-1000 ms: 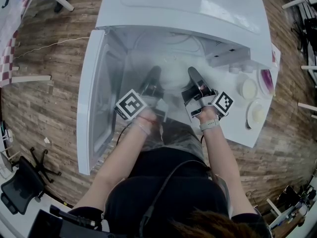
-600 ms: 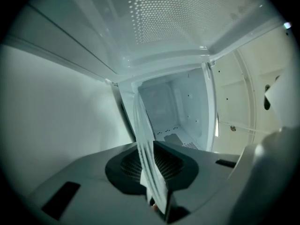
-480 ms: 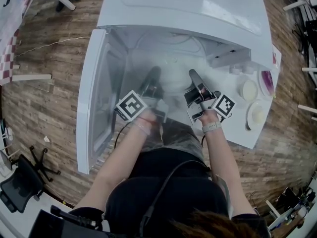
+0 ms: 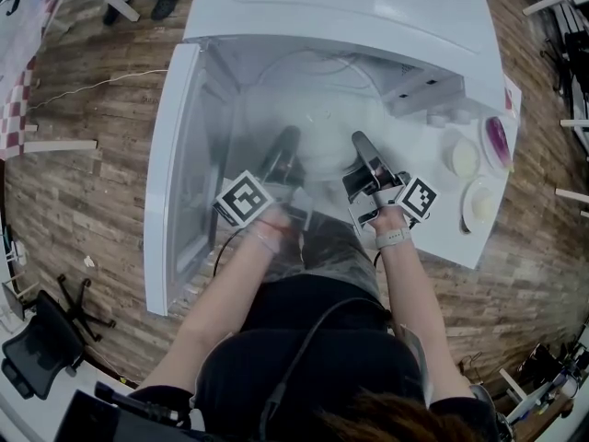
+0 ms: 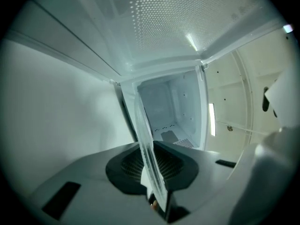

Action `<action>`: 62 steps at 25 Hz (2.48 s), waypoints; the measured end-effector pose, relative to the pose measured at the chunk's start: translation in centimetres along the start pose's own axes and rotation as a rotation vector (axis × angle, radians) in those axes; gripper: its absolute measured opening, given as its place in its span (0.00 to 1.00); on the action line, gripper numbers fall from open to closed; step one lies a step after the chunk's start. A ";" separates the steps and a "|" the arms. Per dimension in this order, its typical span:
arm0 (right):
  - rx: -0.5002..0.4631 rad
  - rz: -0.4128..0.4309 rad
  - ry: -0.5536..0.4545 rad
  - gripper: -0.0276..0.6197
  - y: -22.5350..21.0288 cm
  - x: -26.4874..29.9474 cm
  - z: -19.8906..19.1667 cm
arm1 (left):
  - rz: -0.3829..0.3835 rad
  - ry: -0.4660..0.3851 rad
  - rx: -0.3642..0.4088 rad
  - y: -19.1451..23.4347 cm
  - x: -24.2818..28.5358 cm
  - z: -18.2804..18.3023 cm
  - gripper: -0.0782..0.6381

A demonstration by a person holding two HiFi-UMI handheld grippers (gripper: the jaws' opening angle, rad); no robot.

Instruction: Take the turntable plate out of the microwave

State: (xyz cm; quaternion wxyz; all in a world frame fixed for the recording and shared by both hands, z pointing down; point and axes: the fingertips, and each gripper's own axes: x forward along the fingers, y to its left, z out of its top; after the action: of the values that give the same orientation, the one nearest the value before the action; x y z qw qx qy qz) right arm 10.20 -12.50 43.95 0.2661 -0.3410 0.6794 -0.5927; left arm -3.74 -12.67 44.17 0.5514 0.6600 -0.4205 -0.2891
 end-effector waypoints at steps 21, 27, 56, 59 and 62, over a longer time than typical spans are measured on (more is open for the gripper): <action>0.062 0.033 -0.077 0.11 0.2 -2.4 -1.4 | -0.032 0.020 -0.014 -0.4 -1.8 -1.3 0.18; 0.045 0.035 -0.076 0.11 0.4 -3.0 -1.9 | -0.035 0.026 -0.015 -0.5 -2.5 -1.6 0.18; 0.036 0.046 -0.146 0.11 0.5 -8.7 -5.3 | -0.055 0.106 0.030 -1.0 -6.7 -5.1 0.18; 0.032 0.054 -0.140 0.11 0.4 -9.1 -5.6 | -0.052 0.100 0.041 -0.9 -7.2 -5.5 0.18; 0.034 0.057 -0.129 0.11 0.3 -9.6 -5.7 | -0.050 0.089 0.047 -1.0 -7.6 -5.9 0.18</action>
State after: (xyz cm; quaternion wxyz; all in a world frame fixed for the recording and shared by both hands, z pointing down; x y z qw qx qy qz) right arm 11.83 -1.48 44.08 0.3320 -0.3544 0.6602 -0.5730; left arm -2.15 -3.09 43.90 0.5466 0.6952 -0.3857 -0.2630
